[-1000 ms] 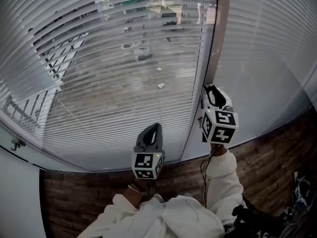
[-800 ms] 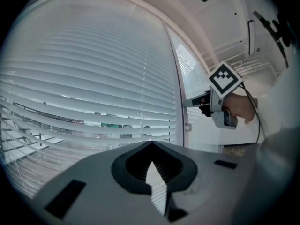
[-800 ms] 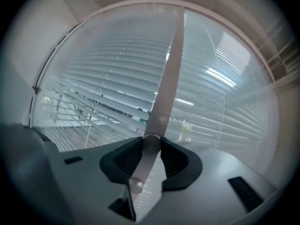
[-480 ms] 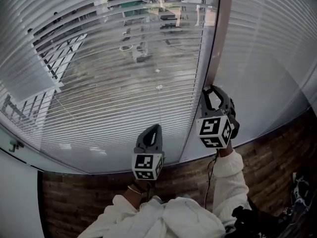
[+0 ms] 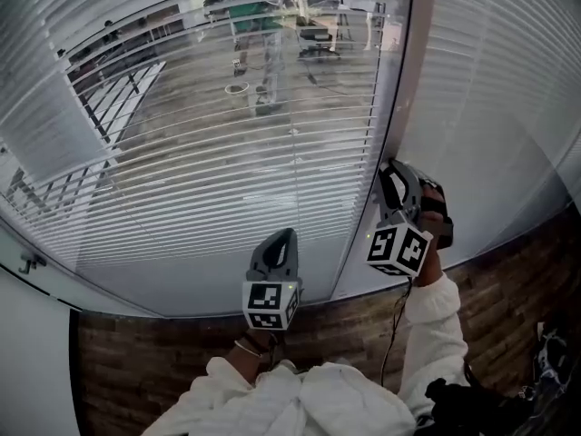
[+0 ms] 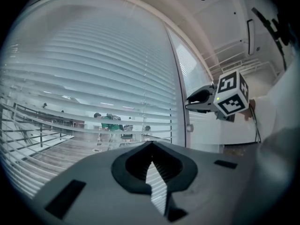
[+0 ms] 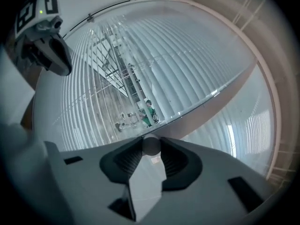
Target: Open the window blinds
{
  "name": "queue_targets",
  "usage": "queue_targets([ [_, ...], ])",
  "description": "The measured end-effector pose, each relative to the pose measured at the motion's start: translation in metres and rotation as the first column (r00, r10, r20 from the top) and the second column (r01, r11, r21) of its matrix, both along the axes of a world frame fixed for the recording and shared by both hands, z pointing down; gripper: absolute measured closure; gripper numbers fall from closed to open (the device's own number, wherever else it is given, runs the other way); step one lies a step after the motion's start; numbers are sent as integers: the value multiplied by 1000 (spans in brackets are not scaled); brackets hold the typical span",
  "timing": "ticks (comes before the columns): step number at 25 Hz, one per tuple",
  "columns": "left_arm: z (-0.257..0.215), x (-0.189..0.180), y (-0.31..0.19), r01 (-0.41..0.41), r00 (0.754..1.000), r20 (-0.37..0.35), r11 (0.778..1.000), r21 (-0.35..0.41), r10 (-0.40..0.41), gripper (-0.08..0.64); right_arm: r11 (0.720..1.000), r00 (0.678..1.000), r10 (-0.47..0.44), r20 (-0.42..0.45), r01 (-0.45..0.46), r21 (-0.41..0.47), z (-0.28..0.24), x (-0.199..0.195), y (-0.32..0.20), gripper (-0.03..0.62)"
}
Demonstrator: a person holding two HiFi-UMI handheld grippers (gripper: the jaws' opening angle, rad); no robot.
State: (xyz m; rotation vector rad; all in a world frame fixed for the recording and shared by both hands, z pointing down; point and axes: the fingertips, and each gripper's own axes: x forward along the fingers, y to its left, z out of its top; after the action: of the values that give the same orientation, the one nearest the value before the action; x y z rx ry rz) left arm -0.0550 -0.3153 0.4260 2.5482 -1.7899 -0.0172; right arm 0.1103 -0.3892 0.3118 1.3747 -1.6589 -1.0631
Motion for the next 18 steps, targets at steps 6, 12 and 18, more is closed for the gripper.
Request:
queue_targets([
  [6, -1, -7, 3, 15, 1000, 0, 1000, 0, -15, 560, 1000, 995, -14, -95, 17, 27, 0, -2, 2, 463],
  [12, 0, -11, 4, 24, 1000, 0, 1000, -1, -24, 560, 999, 997, -23, -74, 26, 43, 1, -1, 1, 463],
  [18, -20, -20, 11, 46, 998, -46, 998, 44, -44, 560, 984, 874, -13, 485, -74, 161, -3, 16, 29, 462],
])
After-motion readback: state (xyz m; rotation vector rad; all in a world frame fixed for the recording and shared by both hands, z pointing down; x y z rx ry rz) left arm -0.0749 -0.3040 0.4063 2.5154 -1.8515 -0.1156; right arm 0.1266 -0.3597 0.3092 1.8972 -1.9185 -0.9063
